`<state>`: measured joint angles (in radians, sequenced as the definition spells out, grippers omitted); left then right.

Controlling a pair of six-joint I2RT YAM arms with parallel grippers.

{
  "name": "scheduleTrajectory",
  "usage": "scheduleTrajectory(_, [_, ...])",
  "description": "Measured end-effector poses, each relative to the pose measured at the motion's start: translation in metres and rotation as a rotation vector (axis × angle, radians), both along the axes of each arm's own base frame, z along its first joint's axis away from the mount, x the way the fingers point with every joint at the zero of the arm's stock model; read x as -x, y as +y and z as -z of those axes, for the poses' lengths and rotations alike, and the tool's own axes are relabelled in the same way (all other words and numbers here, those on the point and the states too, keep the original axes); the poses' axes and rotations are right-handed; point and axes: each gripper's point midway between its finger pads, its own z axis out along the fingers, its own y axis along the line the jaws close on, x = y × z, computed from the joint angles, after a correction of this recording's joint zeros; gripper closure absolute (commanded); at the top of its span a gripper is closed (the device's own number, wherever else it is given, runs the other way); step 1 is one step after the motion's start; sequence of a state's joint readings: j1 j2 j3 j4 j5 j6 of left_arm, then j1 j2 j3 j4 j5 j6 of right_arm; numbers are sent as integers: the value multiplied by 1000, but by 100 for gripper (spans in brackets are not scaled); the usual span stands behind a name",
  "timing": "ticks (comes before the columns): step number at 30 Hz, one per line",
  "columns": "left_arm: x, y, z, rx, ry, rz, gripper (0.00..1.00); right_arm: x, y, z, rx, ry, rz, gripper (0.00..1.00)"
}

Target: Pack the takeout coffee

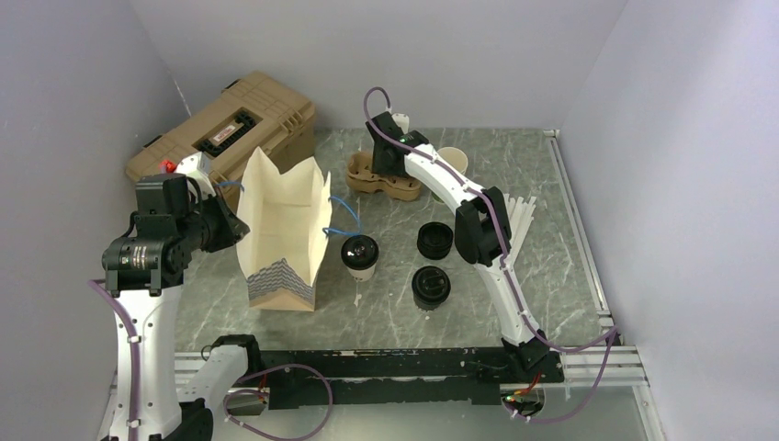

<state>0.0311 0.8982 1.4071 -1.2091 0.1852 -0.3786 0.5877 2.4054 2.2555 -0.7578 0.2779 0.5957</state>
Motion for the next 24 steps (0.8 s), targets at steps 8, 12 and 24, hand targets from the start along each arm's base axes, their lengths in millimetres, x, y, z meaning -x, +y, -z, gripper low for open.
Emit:
scheduleTrajectory(8, [0,1,0,-5,0,-3,100,0,-1,-1,3,-3,1,65])
scheduleTrajectory(12, [0,1,0,-10,0,-5,100,4,-4,-5,11,-7,-2,66])
scheduleTrajectory(24, [0,2,1,-17,0,-8,100,4,-5,-94,-49,-177,-1,67])
